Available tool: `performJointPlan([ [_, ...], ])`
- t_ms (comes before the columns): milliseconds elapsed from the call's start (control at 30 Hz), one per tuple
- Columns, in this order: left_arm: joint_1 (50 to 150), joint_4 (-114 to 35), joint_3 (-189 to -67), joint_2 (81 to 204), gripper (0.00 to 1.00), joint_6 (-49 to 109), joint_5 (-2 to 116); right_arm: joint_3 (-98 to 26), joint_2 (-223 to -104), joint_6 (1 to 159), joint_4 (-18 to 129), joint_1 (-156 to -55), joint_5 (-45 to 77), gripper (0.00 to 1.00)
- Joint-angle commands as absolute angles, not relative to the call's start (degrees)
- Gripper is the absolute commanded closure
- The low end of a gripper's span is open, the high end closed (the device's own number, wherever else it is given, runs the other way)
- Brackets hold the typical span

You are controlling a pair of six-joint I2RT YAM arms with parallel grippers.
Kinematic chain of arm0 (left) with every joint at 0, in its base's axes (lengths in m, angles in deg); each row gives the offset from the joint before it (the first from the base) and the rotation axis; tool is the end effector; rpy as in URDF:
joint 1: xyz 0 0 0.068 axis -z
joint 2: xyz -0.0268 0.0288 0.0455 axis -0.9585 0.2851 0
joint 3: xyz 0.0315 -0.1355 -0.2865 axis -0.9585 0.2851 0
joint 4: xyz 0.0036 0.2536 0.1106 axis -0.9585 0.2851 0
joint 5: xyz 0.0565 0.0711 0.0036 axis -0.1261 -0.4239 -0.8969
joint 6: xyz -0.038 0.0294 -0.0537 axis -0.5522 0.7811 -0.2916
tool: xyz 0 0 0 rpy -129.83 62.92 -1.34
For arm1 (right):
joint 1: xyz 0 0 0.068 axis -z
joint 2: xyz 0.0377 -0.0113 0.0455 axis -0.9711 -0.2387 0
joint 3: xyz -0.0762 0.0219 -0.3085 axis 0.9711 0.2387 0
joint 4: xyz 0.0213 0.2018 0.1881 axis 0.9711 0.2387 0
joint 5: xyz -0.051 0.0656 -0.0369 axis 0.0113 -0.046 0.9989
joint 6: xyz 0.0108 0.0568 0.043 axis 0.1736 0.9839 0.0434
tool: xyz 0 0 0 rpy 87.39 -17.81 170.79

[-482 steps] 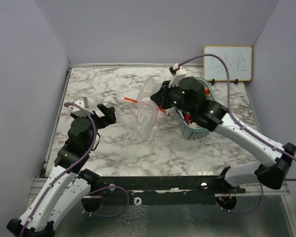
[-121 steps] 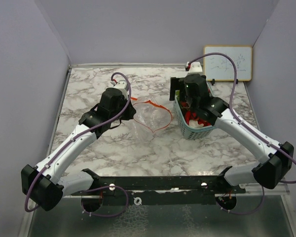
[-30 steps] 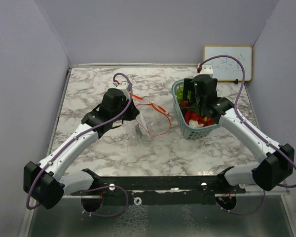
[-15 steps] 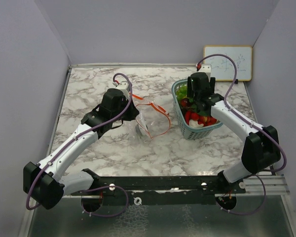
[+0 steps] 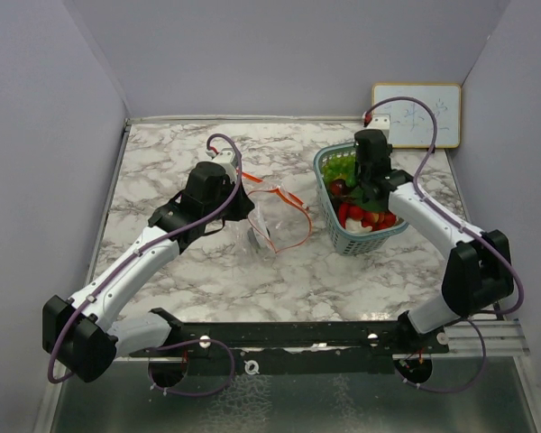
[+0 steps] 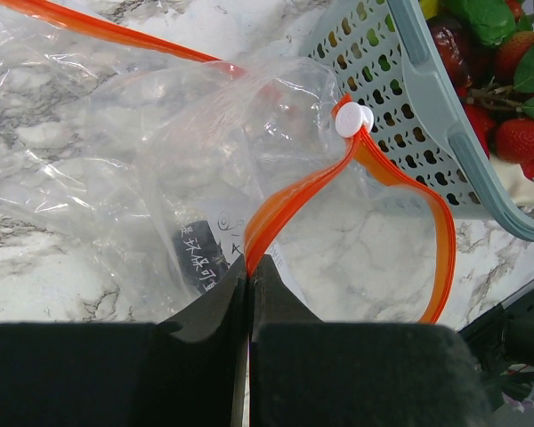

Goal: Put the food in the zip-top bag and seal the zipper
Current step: Pick up the fake vegetable from the bin.

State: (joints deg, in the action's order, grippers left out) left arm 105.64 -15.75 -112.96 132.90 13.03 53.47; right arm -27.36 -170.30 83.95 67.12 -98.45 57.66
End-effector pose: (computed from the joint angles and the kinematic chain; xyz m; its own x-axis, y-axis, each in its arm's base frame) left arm 0.2297 -0.1505 0.3502 -0.6601 -0.1507 -0.7359 0.3120 0.8361 -0.4512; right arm 0.3609 0.1120 0.3223 -0.4702 -0.0262 -0.8822 0.2099 0.9675 -0.1406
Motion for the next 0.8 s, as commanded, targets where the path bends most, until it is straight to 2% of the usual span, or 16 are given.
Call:
performJointPlan([
  [0,105.4,-16.1,-112.9,132.0,1.00,13.6,53.8,-28.3,-158.0,83.5,68.9,-98.2,43.2,0.98],
  [267,105.4,-16.7,-112.8,132.1,1.00,13.1,54.3,-29.7,-144.3,83.8,76.1,-98.2,14.9,0.98],
  [433,105.4,-17.3,-112.9,132.8,1.00,12.8,54.6,-30.8,-140.0,81.5,79.8,-98.2,11.0,0.98],
  [567,105.5,-17.9,-113.0,133.4,1.00,12.4,55.3,-30.8,-138.7,79.4,80.8,-98.2,0.6,0.98],
  [767,105.4,-18.2,-113.2,133.7,1.00,12.0,55.7,-25.0,-138.3,81.2,76.1,-98.8,-7.7,0.98],
])
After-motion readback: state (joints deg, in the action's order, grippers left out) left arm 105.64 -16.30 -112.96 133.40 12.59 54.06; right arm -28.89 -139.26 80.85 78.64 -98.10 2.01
